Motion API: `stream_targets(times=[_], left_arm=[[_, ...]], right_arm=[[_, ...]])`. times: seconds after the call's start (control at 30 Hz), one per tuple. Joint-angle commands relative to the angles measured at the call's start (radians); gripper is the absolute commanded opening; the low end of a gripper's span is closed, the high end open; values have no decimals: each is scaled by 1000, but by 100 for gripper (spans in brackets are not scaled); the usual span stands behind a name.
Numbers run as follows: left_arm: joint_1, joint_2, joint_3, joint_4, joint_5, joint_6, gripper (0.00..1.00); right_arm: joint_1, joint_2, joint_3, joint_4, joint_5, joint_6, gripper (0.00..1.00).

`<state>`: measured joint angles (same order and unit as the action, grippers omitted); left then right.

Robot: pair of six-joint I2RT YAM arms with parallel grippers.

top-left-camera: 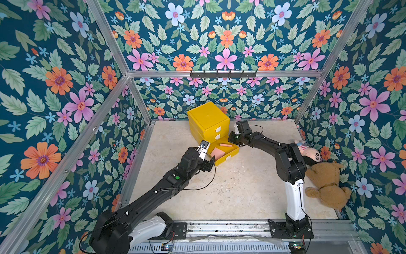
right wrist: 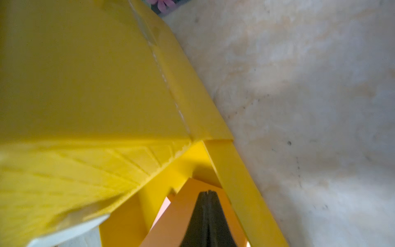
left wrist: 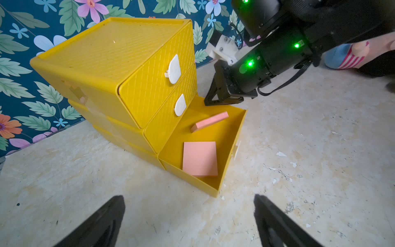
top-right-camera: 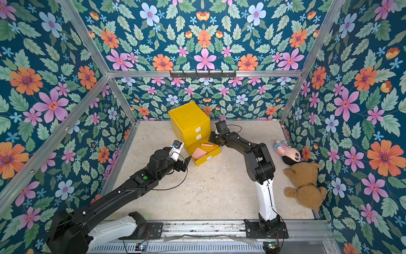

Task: Please put the sticky notes in the drawer by color
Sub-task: Place the sticky notes in the drawer, then close the drawer in the storage box.

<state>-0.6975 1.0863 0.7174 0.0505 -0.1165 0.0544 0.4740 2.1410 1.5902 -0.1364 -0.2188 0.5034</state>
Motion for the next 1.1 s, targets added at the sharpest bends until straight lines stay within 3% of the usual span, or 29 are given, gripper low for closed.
stream_targets(times=[0.0, 0.17, 0.3, 0.4, 0.5, 0.57, 0.67, 0.77, 0.9, 1.07], left_arm=[[2, -2, -2, -1, -3, -3, 100], [2, -7, -12, 11, -13, -9, 100], [1, -20, -45, 44, -88, -39, 100], [4, -57, -90, 89, -158, -79, 99], [51, -64, -58, 70, -238, -288, 100], [139, -41, 7, 23, -157, -453, 100], [260, 33, 117, 4, 5, -635, 100], [292, 152, 291, -99, -46, -694, 99], [316, 365, 569, -320, -169, -752, 89], [359, 516, 684, -333, -99, -806, 84]], right_arm=[[11, -64, -70, 30, -26, -6, 4], [26, -170, -201, 70, -34, -6, 5], [25, -321, -362, 177, 18, 7, 22], [26, -448, -530, 285, 65, 2, 30], [29, -558, -711, 423, 54, -21, 40], [37, -588, -818, 512, 62, -36, 43], [68, -583, -926, 653, 87, -73, 45], [128, -523, -956, 751, 131, -122, 46], [163, -394, -940, 872, 126, -110, 42], [164, -282, -882, 939, 105, -78, 38]])
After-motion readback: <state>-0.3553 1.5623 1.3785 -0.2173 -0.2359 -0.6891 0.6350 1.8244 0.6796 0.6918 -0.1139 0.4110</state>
